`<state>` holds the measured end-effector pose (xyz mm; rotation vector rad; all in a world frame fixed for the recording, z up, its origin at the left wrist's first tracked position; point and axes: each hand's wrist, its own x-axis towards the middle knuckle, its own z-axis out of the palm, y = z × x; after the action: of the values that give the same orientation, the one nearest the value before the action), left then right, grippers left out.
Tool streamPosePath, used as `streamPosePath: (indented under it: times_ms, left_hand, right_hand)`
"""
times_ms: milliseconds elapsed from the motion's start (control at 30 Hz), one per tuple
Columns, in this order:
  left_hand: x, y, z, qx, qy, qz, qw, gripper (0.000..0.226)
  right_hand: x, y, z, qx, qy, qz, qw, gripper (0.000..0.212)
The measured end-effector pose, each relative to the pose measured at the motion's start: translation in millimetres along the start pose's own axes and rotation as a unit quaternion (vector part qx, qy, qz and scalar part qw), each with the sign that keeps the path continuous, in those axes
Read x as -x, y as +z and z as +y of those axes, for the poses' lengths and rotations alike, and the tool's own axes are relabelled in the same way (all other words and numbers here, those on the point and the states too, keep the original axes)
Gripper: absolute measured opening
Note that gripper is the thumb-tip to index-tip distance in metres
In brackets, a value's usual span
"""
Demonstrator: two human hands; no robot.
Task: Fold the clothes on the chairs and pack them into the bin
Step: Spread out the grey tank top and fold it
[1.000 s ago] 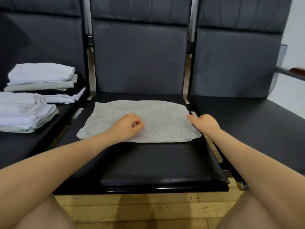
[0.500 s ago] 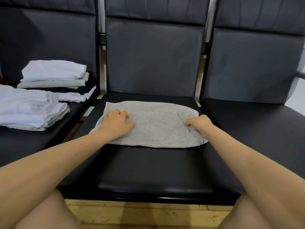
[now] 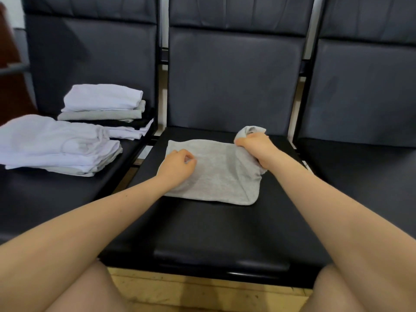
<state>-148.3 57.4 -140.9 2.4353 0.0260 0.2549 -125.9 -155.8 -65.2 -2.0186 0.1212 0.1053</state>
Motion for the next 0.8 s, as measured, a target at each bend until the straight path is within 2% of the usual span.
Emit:
streamPosePath:
  times_ms: [100, 167, 267, 333, 400, 533, 667, 733, 800]
  left_hand:
    - [0, -1, -1, 0.015, -0.005, 0.013, 1.0, 0.022]
    - [0, 0, 0, 0.019, 0.001, 0.023, 1.0, 0.022]
    - [0, 0, 1, 0.03, -0.007, 0.021, 0.999, 0.023]
    - [-2, 1, 2, 0.03, -0.014, 0.015, 0.999, 0.02]
    - [-3, 3, 4, 0.016, -0.014, 0.007, 1.0, 0.019]
    - [-12, 9, 11, -0.072, 0.021, 0.003, 0.997, 0.048]
    - [-33, 22, 28, -0.12, 0.056, 0.005, 0.991, 0.072]
    - [-43, 30, 36, -0.127, 0.05, 0.009, 0.991, 0.068]
    - [-52, 37, 42, -0.154, 0.036, 0.013, 0.987, 0.052]
  right_hand:
    - [9, 27, -8, -0.014, -0.002, -0.163, 0.987, 0.02]
    - [12, 31, -9, -0.05, -0.004, -0.201, 0.978, 0.027]
    - [8, 21, 0, -0.06, -0.017, -0.097, 0.993, 0.027]
    - [3, 6, 13, -0.072, 0.011, -0.027, 0.997, 0.024]
    - [1, -9, 33, -0.041, 0.05, 0.004, 0.998, 0.025]
    - [-2, -25, 64, 0.046, 0.098, 0.007, 0.994, 0.025]
    - [-8, -23, 69, 0.079, 0.074, 0.002, 0.994, 0.025]
    - [-9, -17, 71, 0.125, 0.034, -0.006, 0.992, 0.029]
    - [-8, -13, 74, 0.167, -0.005, -0.01, 0.986, 0.031]
